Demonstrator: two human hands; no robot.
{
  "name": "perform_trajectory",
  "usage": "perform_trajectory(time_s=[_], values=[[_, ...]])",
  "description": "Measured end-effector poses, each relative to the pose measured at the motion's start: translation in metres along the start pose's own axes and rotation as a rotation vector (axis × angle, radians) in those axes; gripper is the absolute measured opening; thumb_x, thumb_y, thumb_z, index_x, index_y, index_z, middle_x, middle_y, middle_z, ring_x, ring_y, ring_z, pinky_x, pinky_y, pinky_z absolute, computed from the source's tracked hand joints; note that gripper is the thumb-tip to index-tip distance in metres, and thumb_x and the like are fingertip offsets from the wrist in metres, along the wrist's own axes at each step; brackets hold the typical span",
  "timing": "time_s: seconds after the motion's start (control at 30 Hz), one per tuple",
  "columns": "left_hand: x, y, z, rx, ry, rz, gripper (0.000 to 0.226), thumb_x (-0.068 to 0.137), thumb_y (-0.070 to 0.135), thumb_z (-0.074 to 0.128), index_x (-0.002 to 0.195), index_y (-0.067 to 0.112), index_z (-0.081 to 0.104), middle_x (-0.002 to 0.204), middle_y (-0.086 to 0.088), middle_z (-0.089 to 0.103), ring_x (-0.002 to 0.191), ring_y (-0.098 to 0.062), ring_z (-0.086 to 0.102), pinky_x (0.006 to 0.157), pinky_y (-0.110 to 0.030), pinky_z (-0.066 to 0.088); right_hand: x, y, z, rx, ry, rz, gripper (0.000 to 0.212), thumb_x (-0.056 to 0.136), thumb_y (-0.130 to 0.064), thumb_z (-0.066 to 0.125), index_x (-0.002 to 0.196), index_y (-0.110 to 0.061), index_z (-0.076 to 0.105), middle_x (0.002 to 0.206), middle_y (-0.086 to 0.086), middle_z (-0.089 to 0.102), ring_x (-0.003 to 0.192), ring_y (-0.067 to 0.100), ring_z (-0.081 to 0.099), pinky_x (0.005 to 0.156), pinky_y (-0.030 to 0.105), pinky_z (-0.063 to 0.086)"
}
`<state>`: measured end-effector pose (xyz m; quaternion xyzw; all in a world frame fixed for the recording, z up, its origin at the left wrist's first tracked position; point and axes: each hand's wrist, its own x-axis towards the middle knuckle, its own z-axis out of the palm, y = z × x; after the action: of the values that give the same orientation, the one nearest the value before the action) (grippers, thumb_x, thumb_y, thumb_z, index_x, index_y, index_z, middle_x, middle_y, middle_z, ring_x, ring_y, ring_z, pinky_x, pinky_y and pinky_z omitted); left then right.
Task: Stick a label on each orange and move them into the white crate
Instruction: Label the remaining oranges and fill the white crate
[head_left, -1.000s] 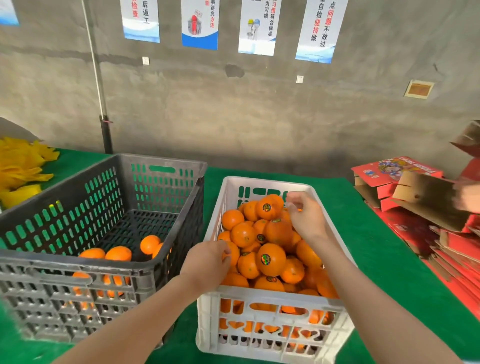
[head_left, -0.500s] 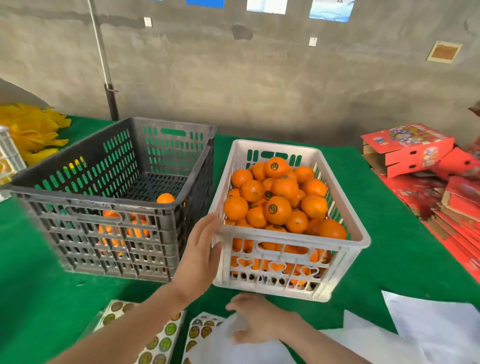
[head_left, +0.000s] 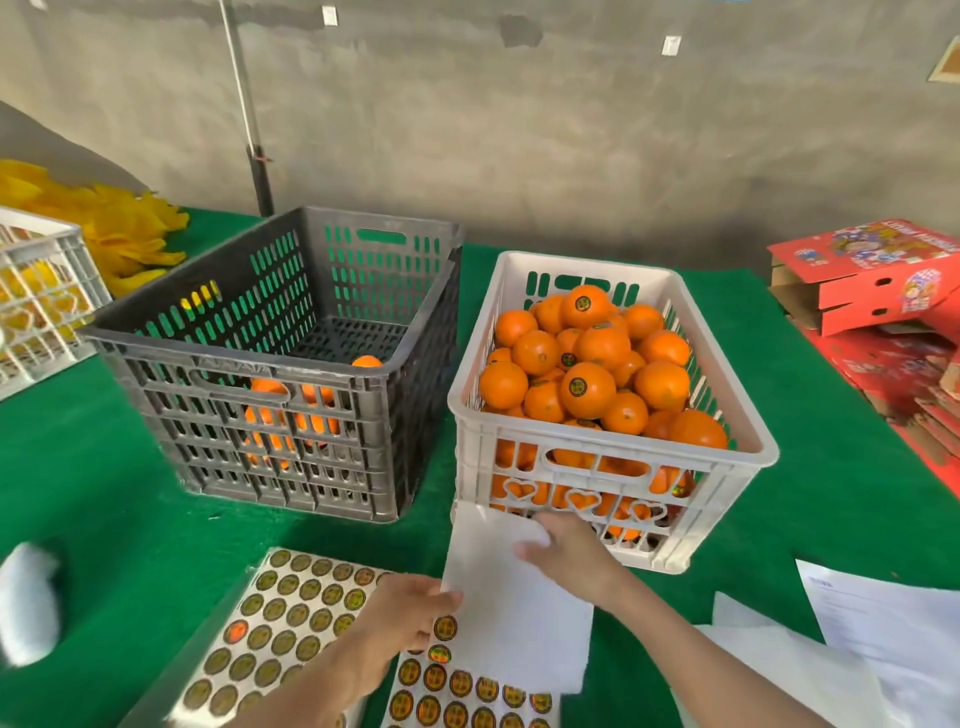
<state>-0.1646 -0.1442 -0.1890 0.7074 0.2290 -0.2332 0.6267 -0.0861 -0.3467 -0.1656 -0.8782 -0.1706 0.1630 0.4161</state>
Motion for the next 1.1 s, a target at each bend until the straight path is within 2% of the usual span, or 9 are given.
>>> perform_trajectory(time_s=[0.1,0.17,0.2,0.27,0.37,0.53,0.67,1.0,1.1], values=[[-0.002,0.008,0.003,-0.093,0.014,-0.008,0.017,0.085,0.017,0.070,0.092,0.001,0.071,0.078,-0.008,0.071,0.078,-0.026,0.062,0.078,-0.036,0.051,-0.015,-0.007,-0.004,-0.176,0.206,0.007,0.035,0.086,-0.019,0.066,0.120,-0.020,0.059,0.116,-0.005,0.061,0.106,0.013,0.055,0.093,0.027,0.044],[-0.003,0.016,0.005,-0.101,0.017,-0.010,0.016,0.086,0.014,0.068,0.092,0.000,0.071,0.075,-0.010,0.073,0.072,-0.023,0.068,0.070,-0.034,0.055,-0.031,-0.009,0.005,-0.454,0.471,-0.235,0.040,0.078,-0.014,0.072,0.115,-0.015,0.059,0.113,0.004,0.059,0.105,0.020,0.052,0.093,0.034,0.043],[-0.004,0.019,0.006,-0.110,-0.001,-0.009,0.015,0.087,0.013,0.067,0.090,-0.001,0.071,0.072,-0.011,0.072,0.064,-0.020,0.068,0.062,-0.030,0.054,-0.039,-0.012,0.013,-0.504,0.515,-0.363,0.035,0.076,-0.014,0.072,0.110,-0.016,0.061,0.110,0.004,0.058,0.104,0.019,0.049,0.092,0.032,0.041],[-0.007,0.023,0.009,-0.121,-0.034,-0.003,0.014,0.087,0.011,0.066,0.085,-0.002,0.071,0.065,-0.010,0.070,0.052,-0.016,0.064,0.052,-0.024,0.050,-0.050,-0.024,0.031,-0.474,0.363,-0.418,0.015,0.084,-0.022,0.062,0.099,-0.019,0.063,0.102,-0.008,0.052,0.099,0.008,0.041,0.087,0.021,0.032],[-0.009,0.026,0.011,-0.132,-0.062,-0.004,0.019,0.084,0.005,0.064,0.069,0.002,0.074,0.062,-0.012,0.066,0.052,-0.019,0.059,0.057,-0.028,0.048,-0.049,-0.028,0.053,-0.356,0.169,-0.248,0.020,0.095,-0.030,0.049,0.105,-0.022,0.064,0.102,-0.012,0.052,0.098,0.004,0.044,0.082,0.012,0.027],[-0.015,0.029,0.008,-0.084,-0.064,-0.030,0.024,0.078,0.005,0.061,0.057,0.008,0.071,0.058,-0.009,0.059,0.050,-0.016,0.053,0.052,-0.021,0.045,-0.040,-0.034,0.063,-0.412,0.107,-0.139,0.022,0.096,-0.031,0.045,0.103,-0.019,0.062,0.093,-0.010,0.042,0.089,0.009,0.042,0.078,0.021,0.031],[-0.013,0.032,0.005,0.061,-0.013,0.054,0.012,0.077,0.002,0.067,0.078,-0.008,0.071,0.069,-0.018,0.064,0.061,-0.023,0.060,0.062,-0.028,0.053,-0.040,-0.038,0.065,-0.428,0.040,-0.104,0.020,0.094,-0.028,0.048,0.100,-0.018,0.064,0.090,-0.010,0.042,0.084,0.009,0.038,0.074,0.022,0.029],[-0.007,0.028,-0.001,0.256,-0.099,0.114,0.018,0.089,0.006,0.059,0.081,-0.001,0.074,0.071,-0.011,0.068,0.060,-0.014,0.063,0.060,-0.021,0.052,-0.043,-0.040,0.066,-0.282,0.057,-0.087,0.006,0.083,-0.020,0.062,0.085,-0.021,0.068,0.079,-0.019,0.047,0.077,0.004,0.049,0.072,0.015,0.039],[-0.008,0.029,-0.002,0.307,-0.118,0.182,0.022,0.090,0.006,0.056,0.077,-0.001,0.073,0.067,-0.010,0.065,0.058,-0.013,0.059,0.059,-0.020,0.051,-0.040,-0.042,0.065,-0.175,0.035,0.012,0.024,0.079,-0.013,0.063,0.064,-0.032,0.061,0.066,-0.018,0.053,0.062,-0.004,0.048,0.060,0.005,0.035]])
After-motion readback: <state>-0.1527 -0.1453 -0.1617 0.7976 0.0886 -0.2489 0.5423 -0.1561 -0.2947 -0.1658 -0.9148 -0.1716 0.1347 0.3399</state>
